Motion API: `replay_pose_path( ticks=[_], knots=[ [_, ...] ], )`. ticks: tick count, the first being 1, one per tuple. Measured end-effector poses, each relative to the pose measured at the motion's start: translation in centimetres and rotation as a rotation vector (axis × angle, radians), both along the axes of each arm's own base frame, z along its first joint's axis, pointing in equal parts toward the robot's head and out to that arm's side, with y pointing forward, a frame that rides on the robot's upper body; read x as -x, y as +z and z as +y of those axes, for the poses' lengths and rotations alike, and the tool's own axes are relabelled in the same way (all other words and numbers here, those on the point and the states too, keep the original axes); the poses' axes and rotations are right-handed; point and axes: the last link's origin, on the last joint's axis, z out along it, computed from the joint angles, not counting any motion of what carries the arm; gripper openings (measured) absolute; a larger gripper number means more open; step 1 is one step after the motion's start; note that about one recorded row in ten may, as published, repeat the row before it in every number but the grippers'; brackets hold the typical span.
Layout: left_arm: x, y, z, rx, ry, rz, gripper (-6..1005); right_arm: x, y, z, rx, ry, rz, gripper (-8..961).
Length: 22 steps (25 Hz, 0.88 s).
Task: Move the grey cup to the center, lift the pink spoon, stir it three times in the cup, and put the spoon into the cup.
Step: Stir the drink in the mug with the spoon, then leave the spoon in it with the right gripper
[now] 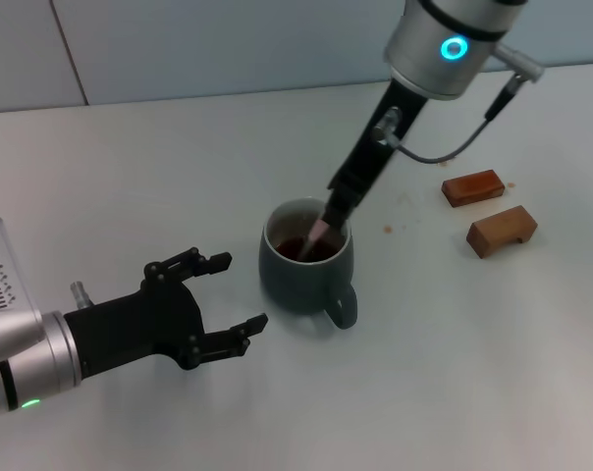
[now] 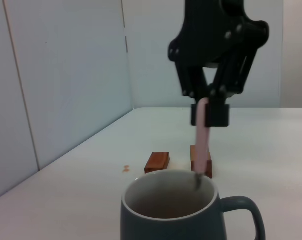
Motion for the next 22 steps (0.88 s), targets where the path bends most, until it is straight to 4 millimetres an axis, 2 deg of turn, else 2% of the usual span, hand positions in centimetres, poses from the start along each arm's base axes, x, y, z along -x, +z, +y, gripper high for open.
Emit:
replay_pose_path(
  ticks=[3, 7, 11, 16, 22],
  knots=[
    [0.0, -0.1, 0.0, 0.003, -0.001, 0.0, 841, -0.2, -0.1, 0.7, -0.038, 0.01, -0.007, 121],
    [0.0, -0.1, 0.0, 0.003, -0.001, 0.0, 841, -1.0, 0.7, 1.2, -0.072, 0.003, -0.047, 121],
    [-0.1, -0.1, 0.0, 0.003, -0.003, 0.0, 841, -1.2, 1.0, 0.6, -0.051, -0.014, -0.055, 120],
    [-0.1, -0.1, 0.0, 0.004, -0.004, 0.0, 841, -1.7, 0.2, 0.0, -0.051, 0.017, -0.049, 120],
    [-0.1, -0.1, 0.0, 0.003, -0.002, 0.001, 841, -1.9, 0.8, -0.6, -0.098, 0.059, 0.086, 277]
  ],
)
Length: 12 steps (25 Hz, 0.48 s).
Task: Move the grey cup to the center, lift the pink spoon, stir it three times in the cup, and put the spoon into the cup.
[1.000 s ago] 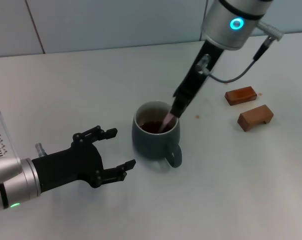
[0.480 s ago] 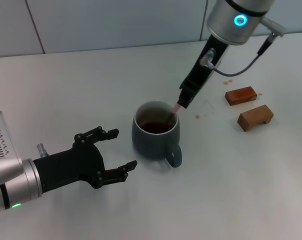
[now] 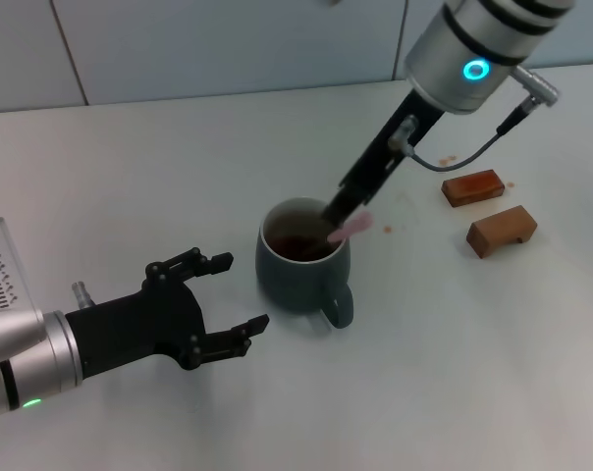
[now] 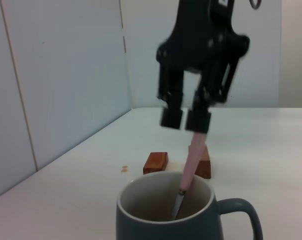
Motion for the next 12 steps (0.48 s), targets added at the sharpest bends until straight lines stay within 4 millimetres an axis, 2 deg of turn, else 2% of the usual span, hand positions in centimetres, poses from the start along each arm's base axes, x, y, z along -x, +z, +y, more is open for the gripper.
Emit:
replay_pose_path(
  ticks=[2, 4, 6, 7, 8, 11, 12],
  knots=[
    [0.0, 0.0, 0.0, -0.001, 0.001, -0.001, 841, -0.6, 1.4, -0.7, -0.05, 0.028, 0.11, 319],
    [0.0, 0.0, 0.0, -0.001, 0.001, -0.001, 841, -1.0, 1.9, -1.0, -0.064, 0.037, 0.139, 361],
    [0.0, 0.1, 0.1, -0.002, 0.001, -0.001, 841, -1.8, 2.9, -2.1, -0.091, 0.07, 0.196, 404],
    [0.0, 0.1, 0.1, -0.004, 0.002, -0.001, 841, -2.9, 3.9, -3.3, -0.12, 0.103, 0.246, 425],
    [0.0, 0.1, 0.1, -0.004, 0.002, -0.001, 841, -2.9, 3.9, -3.3, -0.12, 0.103, 0.246, 446],
    [0.0, 0.2, 0.2, -0.006, 0.009, -0.003, 841, -5.2, 5.3, -5.5, -0.192, 0.166, 0.343, 526],
    [0.1, 0.2, 0.2, -0.007, 0.012, -0.003, 841, -7.2, 6.1, -7.3, -0.246, 0.202, 0.421, 563]
  ],
)
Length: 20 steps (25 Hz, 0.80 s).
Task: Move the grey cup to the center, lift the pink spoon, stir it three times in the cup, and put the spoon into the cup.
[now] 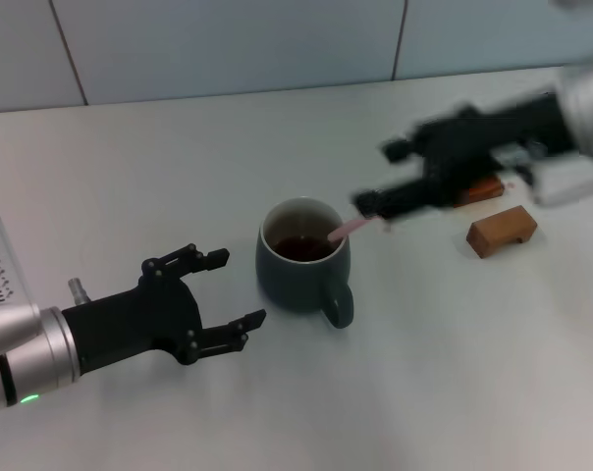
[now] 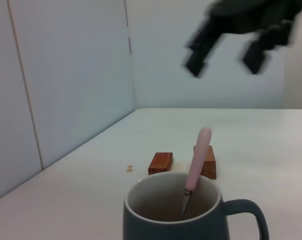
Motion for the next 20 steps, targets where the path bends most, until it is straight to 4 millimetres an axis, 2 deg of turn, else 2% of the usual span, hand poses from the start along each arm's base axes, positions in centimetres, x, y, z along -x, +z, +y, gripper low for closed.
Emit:
replay_pose_path(
  ticks=[1, 4, 5, 6, 9, 11, 15, 20],
  knots=[
    [0.0, 0.0, 0.0, 0.0, 0.0, 0.0, 841, 0.0, 0.0, 0.0, 0.0, 0.0, 0.0, 601],
    [0.0, 0.0, 0.0, 0.0, 0.004, -0.001, 841, -3.3, 0.6, -2.4, -0.051, 0.04, 0.094, 714],
    [0.1, 0.1, 0.0, 0.002, 0.011, -0.003, 841, -5.4, 0.8, -3.7, -0.078, 0.051, 0.156, 741],
    [0.1, 0.1, 0.0, 0.002, 0.011, -0.003, 841, -5.4, 0.8, -3.7, -0.078, 0.051, 0.156, 768],
    [0.2, 0.1, 0.0, 0.002, 0.019, -0.004, 841, -8.6, 0.9, -5.0, -0.13, 0.035, 0.269, 849],
    [0.3, 0.1, -0.1, 0.003, 0.024, -0.004, 841, -10.9, 0.7, -5.5, -0.163, 0.016, 0.315, 848],
    [0.4, 0.1, -0.2, 0.009, 0.041, -0.01, 842, -13.4, -0.6, -5.7, -0.154, -0.004, 0.321, 848],
    [0.4, 0.0, -0.2, 0.014, 0.045, -0.011, 842, -14.0, -1.3, -5.6, -0.124, -0.025, 0.282, 849]
  ],
)
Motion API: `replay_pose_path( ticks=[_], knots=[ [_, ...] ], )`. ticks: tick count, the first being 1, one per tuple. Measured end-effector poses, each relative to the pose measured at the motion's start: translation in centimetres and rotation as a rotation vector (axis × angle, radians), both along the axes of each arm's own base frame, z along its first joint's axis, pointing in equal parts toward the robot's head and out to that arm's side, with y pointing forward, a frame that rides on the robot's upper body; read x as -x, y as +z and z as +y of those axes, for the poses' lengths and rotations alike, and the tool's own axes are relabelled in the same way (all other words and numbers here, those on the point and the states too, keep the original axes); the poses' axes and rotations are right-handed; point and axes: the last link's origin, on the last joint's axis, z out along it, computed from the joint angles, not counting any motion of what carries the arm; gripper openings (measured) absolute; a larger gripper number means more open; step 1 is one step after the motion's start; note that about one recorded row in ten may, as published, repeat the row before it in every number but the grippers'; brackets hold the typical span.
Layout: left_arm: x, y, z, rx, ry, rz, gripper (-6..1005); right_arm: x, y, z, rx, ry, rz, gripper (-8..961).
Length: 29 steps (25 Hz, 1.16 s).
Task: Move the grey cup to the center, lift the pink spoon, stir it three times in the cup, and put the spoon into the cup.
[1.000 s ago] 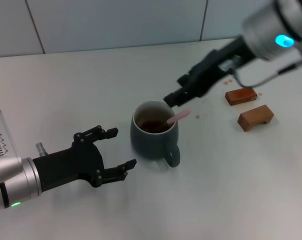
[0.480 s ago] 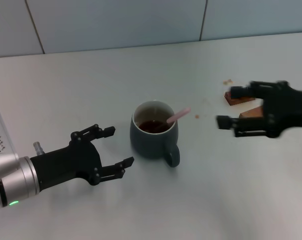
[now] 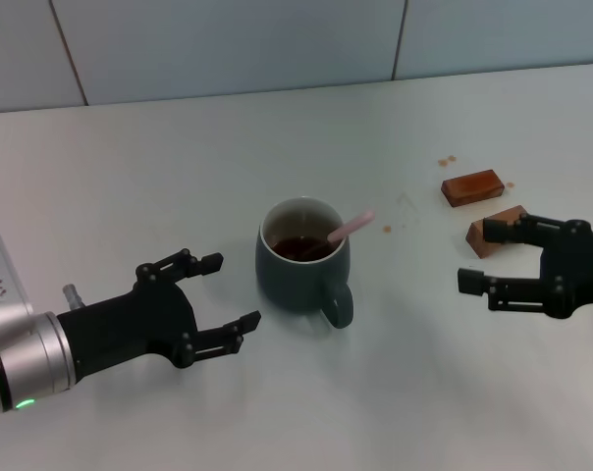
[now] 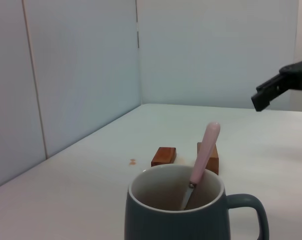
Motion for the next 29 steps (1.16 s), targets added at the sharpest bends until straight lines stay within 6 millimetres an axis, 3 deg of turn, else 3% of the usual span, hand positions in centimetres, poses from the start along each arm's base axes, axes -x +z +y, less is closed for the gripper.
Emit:
replay_pose_path(
  ticks=[29],
  knots=[
    [-0.09, -0.1, -0.1, 0.014, 0.006, -0.005, 841, 0.02, -0.54, -0.05, 0.019, -0.003, -0.001, 848]
  ],
)
